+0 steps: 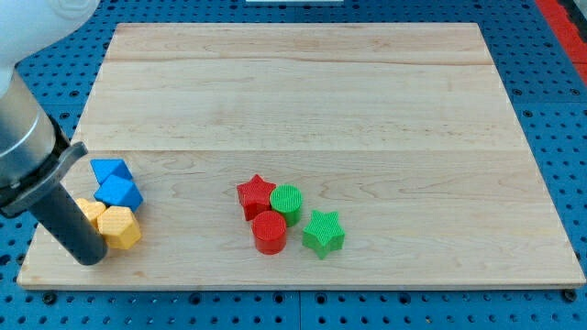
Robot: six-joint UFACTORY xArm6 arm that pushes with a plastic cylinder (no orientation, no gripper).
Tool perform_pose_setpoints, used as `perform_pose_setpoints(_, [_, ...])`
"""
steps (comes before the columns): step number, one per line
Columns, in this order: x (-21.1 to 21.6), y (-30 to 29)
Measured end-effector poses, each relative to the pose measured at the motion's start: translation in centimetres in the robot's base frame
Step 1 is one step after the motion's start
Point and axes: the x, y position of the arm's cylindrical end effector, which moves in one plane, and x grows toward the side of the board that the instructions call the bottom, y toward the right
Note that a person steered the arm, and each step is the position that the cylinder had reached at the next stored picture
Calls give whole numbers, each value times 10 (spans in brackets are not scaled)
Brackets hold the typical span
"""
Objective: Separate the yellow blocks
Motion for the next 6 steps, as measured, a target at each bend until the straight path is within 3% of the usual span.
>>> perform_pose_setpoints(3, [-11,-82])
perform_pose_setpoints(6, [-34,-48])
